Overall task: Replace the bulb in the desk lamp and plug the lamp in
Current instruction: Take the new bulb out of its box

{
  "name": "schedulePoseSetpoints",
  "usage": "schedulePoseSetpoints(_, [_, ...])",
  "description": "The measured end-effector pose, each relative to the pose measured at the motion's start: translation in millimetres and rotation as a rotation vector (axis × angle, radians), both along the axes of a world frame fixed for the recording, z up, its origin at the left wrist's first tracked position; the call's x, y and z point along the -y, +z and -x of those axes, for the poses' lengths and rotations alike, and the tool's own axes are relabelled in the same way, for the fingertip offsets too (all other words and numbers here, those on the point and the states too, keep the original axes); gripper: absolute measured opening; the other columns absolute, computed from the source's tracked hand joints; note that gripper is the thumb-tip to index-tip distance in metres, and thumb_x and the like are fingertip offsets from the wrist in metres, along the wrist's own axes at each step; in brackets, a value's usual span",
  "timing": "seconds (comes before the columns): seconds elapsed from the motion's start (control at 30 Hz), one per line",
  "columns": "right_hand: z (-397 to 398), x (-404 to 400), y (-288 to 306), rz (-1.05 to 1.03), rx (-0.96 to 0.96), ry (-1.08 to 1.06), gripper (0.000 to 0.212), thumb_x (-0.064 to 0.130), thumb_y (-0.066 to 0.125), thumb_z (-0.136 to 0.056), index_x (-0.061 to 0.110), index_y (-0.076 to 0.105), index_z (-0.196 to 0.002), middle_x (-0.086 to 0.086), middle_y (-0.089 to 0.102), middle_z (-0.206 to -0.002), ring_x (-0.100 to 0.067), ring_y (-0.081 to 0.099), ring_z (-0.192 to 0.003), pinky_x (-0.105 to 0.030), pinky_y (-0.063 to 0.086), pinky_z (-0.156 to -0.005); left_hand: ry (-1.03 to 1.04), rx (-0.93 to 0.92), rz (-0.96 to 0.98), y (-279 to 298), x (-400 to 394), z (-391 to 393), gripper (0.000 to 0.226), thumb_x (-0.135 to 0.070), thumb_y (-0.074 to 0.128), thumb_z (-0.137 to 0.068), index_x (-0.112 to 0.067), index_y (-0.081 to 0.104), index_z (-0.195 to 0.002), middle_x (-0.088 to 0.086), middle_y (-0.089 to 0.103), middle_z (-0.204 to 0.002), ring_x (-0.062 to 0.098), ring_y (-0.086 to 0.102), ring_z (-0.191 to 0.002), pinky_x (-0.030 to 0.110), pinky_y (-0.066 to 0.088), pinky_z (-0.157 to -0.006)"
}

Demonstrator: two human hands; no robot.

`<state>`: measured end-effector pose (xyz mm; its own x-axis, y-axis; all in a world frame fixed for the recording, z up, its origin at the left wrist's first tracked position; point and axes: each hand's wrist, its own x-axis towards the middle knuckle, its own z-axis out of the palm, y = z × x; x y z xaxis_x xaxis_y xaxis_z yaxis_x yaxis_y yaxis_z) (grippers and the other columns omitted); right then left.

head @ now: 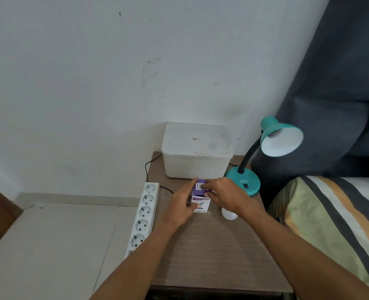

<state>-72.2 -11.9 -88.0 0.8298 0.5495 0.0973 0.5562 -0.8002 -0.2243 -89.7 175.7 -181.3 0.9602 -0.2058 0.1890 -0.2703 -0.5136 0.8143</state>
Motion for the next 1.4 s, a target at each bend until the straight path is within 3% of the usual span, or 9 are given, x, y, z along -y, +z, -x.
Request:
schedulePoseSetpoints(0.13, [5.1,4.0,-6.8,-0.063,0.055,0.007,0.029,0.023,0.061,-0.095,0.015,0.065,-0.123,-0.004,0.07,-0.115,-0.017,0.065,-0.098,-0.026,0.053,-0.079,-0.003,-0.003,0.013,0.4,0.8,-0.5,0.089,-0.004,0.078,-0.085,-0.038,0.035,-0.155,-0.006,0.056,-0.141,0.01,0.062,-0.121,0.033,0.06,-0.092])
schedulePoseSetpoints(0.23, [6.7,4.0,-9.6,-0.161,0.053,-0.037,0.024,0.023,0.055,-0.098,0.018,0.065,-0.12,-0.001,0.073,-0.107,-0.011,0.066,-0.091,-0.016,0.049,-0.074,-0.008,-0.022,0.03,1.1,0.0,0.1,0.093,-0.003,0.077,-0.086,-0.041,0.03,-0.156,-0.008,0.057,-0.141,0.008,0.063,-0.119,0.034,0.06,-0.091])
schedulePoseSetpoints(0.4, [4.1,-3.1,-4.2,-0.448,-0.051,-0.307,0.026,0.024,0.052,-0.1,0.018,0.066,-0.121,0.002,0.074,-0.1,-0.004,0.066,-0.083,-0.018,0.055,-0.071,-0.008,-0.025,0.005,2.1,-0.9,4.8,0.104,-0.013,0.073,-0.092,-0.041,0.002,-0.161,-0.027,0.05,-0.141,-0.009,0.059,-0.117,0.018,0.053,-0.094])
schedulePoseSetpoints(0.63, [-2.7,-20.2,4.5,-0.762,-0.099,-0.713,0.028,0.037,0.062,-0.094,0.02,0.058,-0.115,0.008,0.063,-0.09,0.003,0.057,-0.071,-0.008,0.041,-0.05,-0.055,0.049,-0.149,2.7,-2.2,5.6,0.095,-0.02,0.07,-0.095,-0.042,0.005,-0.161,-0.002,0.048,-0.153,0.004,0.056,-0.125,0.015,0.045,-0.098])
schedulePoseSetpoints(0.77, [-1.6,-18.9,-0.1,-0.665,-0.06,-0.632,0.021,0.029,0.071,-0.088,0.017,0.061,-0.103,0.008,0.063,-0.09,-0.001,0.06,-0.078,-0.018,0.053,-0.066,-0.079,0.048,-0.173,9.7,-4.9,0.1,0.1,-0.016,0.07,-0.092,-0.043,0.003,-0.161,-0.002,0.045,-0.15,0.005,0.055,-0.119,0.022,0.049,-0.097])
schedulePoseSetpoints(0.9, [-0.6,-19.4,-13.5,-0.4,-0.099,-0.457,0.029,0.023,0.074,-0.085,0.018,0.068,-0.113,0.004,0.069,-0.104,-0.008,0.063,-0.094,-0.029,0.056,-0.083,-0.076,0.024,-0.199,11.6,-5.1,-3.0,0.104,-0.019,0.072,-0.09,-0.046,-0.001,-0.16,0.0,0.048,-0.144,0.009,0.056,-0.118,0.026,0.049,-0.098])
schedulePoseSetpoints(1.03, [-2.6,-28.0,-12.1,-0.239,-0.057,-0.401,0.024,0.013,0.07,-0.083,0.013,0.071,-0.107,-0.003,0.073,-0.099,-0.018,0.066,-0.09,-0.035,0.056,-0.079,-0.066,0.006,-0.203,11.3,-5.3,-5.5,0.108,-0.02,0.074,-0.089,-0.043,-0.002,-0.161,-0.003,0.048,-0.146,0.01,0.055,-0.123,0.025,0.047,-0.101])
schedulePoseSetpoints(1.2, [-7.7,-30.0,-15.8,-0.201,-0.108,-0.383,0.035,0.012,0.077,-0.079,0.013,0.068,-0.112,-0.003,0.069,-0.104,-0.016,0.063,-0.092,-0.032,0.056,-0.079,-0.071,-0.015,-0.209,12.0,-5.2,-6.2,0.108,-0.025,0.077,-0.089,-0.039,-0.001,-0.162,-0.002,0.048,-0.146,0.01,0.054,-0.123,0.028,0.048,-0.103])
schedulePoseSetpoints(1.4, [-9.6,-32.5,-15.0,-0.102,-0.079,-0.31,0.033,0.011,0.068,-0.086,0.015,0.069,-0.119,-0.009,0.061,-0.106,-0.021,0.055,-0.094,-0.029,0.05,-0.077,-0.057,-0.035,-0.204,12.7,-4.8,-8.0,0.11,-0.022,0.081,-0.086,-0.03,0.004,-0.164,0.002,0.048,-0.146,0.014,0.055,-0.125,0.033,0.048,-0.105])
